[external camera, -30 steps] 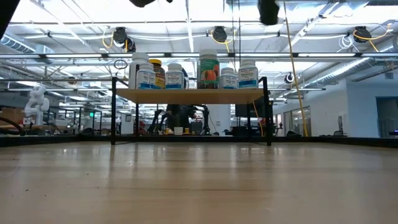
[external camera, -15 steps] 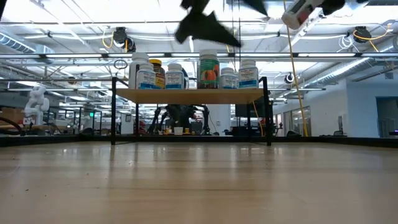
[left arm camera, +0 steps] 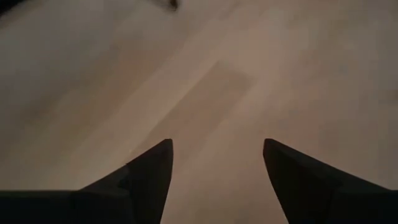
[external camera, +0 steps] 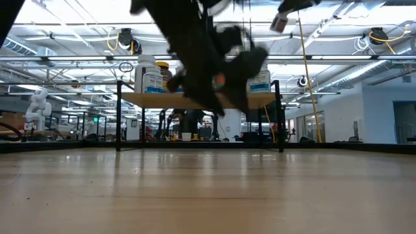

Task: Pick and place medicine bottles onto shelf by color
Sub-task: Put the white black medicine bottle on the shelf

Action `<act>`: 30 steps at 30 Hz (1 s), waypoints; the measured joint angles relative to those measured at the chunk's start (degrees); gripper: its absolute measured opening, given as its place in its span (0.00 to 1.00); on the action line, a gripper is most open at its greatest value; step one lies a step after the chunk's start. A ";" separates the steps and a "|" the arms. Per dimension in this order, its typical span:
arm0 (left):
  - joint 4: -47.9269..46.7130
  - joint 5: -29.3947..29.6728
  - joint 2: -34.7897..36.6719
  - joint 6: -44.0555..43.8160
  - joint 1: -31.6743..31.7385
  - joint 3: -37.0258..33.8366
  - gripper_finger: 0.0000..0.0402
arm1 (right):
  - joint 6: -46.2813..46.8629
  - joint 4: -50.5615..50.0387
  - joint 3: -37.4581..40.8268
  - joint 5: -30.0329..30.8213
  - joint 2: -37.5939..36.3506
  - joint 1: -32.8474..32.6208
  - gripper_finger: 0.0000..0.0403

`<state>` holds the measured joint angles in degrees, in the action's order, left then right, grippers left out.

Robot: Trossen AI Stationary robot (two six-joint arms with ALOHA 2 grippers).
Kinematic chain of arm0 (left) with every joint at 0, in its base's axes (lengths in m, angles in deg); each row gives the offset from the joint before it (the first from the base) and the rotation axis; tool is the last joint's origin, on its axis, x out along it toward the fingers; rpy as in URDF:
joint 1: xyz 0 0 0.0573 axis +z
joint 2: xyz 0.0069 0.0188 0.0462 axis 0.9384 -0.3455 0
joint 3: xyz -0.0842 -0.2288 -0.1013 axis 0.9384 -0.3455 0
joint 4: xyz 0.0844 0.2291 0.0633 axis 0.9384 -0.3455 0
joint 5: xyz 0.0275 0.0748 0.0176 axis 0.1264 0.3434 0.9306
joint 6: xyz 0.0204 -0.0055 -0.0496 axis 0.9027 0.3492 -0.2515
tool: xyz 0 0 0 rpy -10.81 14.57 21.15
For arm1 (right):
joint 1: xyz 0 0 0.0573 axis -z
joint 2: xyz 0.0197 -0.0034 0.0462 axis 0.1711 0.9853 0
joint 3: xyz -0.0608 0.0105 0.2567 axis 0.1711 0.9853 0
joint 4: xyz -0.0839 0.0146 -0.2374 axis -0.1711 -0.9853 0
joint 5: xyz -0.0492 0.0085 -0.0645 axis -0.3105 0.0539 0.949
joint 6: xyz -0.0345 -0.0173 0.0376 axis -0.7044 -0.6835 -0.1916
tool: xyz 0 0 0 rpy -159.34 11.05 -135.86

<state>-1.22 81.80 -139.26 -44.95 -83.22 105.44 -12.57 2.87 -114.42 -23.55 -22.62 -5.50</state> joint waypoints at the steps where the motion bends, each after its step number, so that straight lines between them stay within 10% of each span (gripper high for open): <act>1: -1.10 0.13 -0.96 -0.95 0.45 -0.01 0.62 | -1.74 -0.34 -1.60 -2.83 1.81 3.44 0.36; 7: -5.51 -2.00 -4.18 -6.19 3.26 -0.04 0.61 | -3.50 -2.71 -8.51 -24.82 13.95 23.37 0.37; 12: -6.40 -3.61 -4.20 -6.70 2.97 -0.02 0.61 | -6.74 -3.18 -10.11 -30.30 20.62 31.98 0.37; 30: -6.48 -3.61 -4.20 -5.67 2.49 -0.02 0.61 | -9.15 -3.38 -10.09 -42.78 29.07 36.88 0.37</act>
<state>-7.70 78.18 -143.47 -50.62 -80.73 105.41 -21.72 -0.51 -124.52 -66.33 6.45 31.38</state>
